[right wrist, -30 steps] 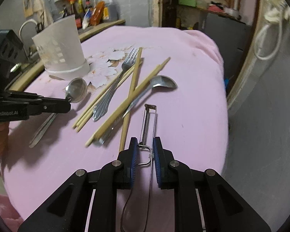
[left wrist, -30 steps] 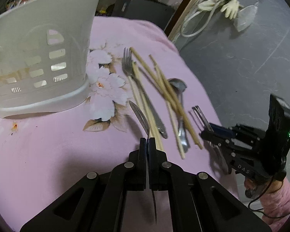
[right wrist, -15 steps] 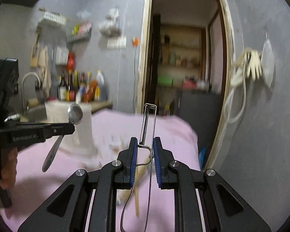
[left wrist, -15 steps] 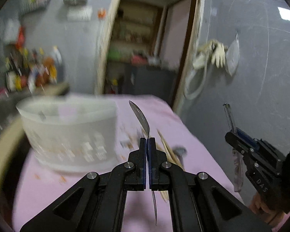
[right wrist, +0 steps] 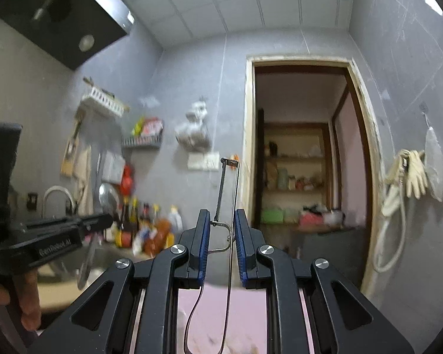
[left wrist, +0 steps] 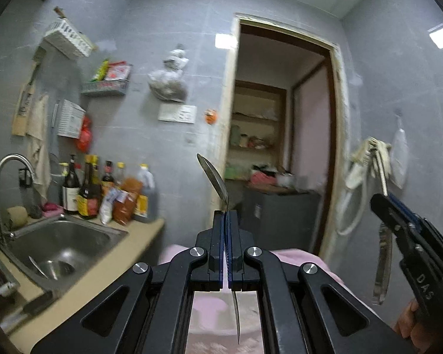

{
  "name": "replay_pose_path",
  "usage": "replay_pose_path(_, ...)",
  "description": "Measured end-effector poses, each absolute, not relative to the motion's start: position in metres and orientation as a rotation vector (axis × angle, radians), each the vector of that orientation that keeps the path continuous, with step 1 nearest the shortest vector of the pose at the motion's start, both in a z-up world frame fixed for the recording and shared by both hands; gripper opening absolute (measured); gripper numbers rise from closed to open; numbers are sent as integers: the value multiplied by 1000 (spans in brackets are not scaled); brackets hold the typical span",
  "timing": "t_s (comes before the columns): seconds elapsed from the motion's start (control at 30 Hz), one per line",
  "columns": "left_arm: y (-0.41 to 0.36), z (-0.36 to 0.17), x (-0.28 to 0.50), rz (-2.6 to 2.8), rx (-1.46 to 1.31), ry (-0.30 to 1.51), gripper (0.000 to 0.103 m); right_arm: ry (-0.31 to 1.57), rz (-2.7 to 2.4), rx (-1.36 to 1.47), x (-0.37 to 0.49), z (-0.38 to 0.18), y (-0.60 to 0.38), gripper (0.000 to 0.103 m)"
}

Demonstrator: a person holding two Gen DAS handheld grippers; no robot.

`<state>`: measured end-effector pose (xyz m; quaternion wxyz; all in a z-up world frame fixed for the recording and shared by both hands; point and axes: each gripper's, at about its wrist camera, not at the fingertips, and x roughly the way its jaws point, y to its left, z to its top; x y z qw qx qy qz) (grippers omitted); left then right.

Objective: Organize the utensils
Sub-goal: 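Lift the spoon with the left gripper while the right gripper carries the peeler to the basket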

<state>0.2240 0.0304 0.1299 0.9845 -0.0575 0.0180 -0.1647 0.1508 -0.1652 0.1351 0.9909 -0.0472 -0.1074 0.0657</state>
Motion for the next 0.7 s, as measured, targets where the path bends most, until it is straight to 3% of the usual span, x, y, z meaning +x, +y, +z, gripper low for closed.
replay_pose_path(0.33, 99, 127, 290, -253, -261, 26, 0, -224, 243, 38, 208, 128, -136, 14)
replay_pose_path(0.7, 90, 87, 313, -234, -313, 123, 0, -111, 251, 66, 245, 100, -136, 14)
